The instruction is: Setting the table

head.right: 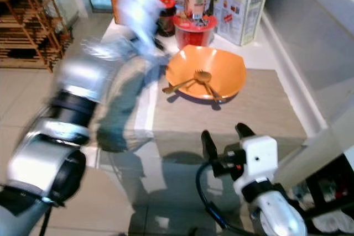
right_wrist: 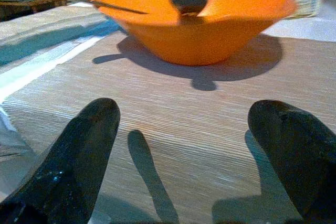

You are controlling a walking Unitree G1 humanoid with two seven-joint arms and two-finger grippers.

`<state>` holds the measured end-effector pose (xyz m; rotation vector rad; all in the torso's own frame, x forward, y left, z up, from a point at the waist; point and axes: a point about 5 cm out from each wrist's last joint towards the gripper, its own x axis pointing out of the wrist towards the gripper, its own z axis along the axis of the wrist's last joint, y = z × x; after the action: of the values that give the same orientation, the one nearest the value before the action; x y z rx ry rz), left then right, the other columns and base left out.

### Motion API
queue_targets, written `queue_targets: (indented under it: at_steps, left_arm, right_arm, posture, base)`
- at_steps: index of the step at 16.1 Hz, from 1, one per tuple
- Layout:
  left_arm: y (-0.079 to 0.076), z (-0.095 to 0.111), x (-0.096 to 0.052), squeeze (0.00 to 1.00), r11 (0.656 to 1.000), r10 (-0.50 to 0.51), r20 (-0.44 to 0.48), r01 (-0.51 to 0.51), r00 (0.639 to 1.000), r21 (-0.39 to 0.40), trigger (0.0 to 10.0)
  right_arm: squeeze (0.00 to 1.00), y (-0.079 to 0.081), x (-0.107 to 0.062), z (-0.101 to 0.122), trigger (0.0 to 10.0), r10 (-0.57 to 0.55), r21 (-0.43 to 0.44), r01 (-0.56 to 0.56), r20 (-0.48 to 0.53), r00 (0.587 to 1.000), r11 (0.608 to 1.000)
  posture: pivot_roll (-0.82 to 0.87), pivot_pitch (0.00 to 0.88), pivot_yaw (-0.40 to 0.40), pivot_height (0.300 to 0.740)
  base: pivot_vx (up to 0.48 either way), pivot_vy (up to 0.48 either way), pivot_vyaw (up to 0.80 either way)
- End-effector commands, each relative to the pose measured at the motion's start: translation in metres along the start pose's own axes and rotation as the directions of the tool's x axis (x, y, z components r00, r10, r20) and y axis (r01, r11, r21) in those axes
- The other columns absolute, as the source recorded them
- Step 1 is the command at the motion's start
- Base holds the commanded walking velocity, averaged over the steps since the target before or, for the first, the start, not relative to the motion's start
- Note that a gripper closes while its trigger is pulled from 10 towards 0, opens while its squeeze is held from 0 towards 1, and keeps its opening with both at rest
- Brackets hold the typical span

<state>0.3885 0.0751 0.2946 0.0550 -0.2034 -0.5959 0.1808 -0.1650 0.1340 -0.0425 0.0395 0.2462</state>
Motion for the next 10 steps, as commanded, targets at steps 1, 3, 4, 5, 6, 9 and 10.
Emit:
queue_targets:
  at_steps: [1,3,4,5,6,9,10]
  left_arm:
    - [0.008,-0.011,-0.007,0.0,0.998,0.051,-0.005,-0.051,0.999,-0.026,10.0]
    - [0.02,-0.011,-0.016,0.0,0.992,0.121,0.04,-0.12,0.992,-0.042,10.0]
    - [0.024,-0.01,-0.023,0.0,0.987,0.16,0.06,-0.16,0.985,-0.017,10.0]
    - [0.026,-0.011,-0.027,0.0,0.984,0.177,0.066,-0.177,0.982,-0.004,10.0]
    - [0.033,-0.021,-0.043,0.0,0.972,0.233,0.046,-0.231,0.971,-0.036,10.0]
    - [0.033,-0.039,-0.083,0.0,0.95,0.31,0.015,-0.309,0.951,-0.032,10.0]
    - [0.031,-0.046,-0.096,0.0,0.94,0.34,0.015,-0.34,0.94,0.01,10.0]
  right_arm:
    - [0.0,0.001,0.005,-0.001,10.0,-0.02,-0.005,0.02,0.011,1.0,1.0]
    - [0.0,-0.001,0.012,0.0,10.0,-0.037,-0.02,0.038,0.029,0.999,0.999]
    - [0.0,-0.004,0.015,0.001,10.0,-0.057,-0.029,0.059,0.04,0.998,0.998]
    - [0.0,-0.006,0.016,0.002,10.0,-0.069,-0.037,0.071,0.046,0.997,0.997]
    - [0.0,-0.013,0.02,0.002,10.0,-0.127,-0.048,0.13,0.069,0.99,0.99]
    - [0.0,-0.015,0.019,0.006,10.0,-0.186,-0.057,0.193,0.118,0.975,0.979]
    - [0.0,-0.014,0.016,0.006,10.0,-0.195,-0.06,0.203,0.121,0.973,0.977]
  posture:
    - [-0.1,0.0,0.031,0.74]
    - [-0.09,0.0,0.023,0.74]
    - [-0.09,0.0,0.023,0.74]
    - [-0.08,0.0,0.023,0.74]
    - [-0.08,0.0,0.027,0.74]
    - [-0.07,0.0,0.031,0.74]
    - [-0.06,0.0,0.03,0.74]
  base:
    - [0.0,0.0,0.0]
    - [0.0,0.0,0.0]
    - [0.0,0.0,0.0]
    - [0.0,0.0,0.0]
    - [0.0,0.0,0.0]
    - [0.0,0.0,0.0]
    - [0.0,0.0,0.0]
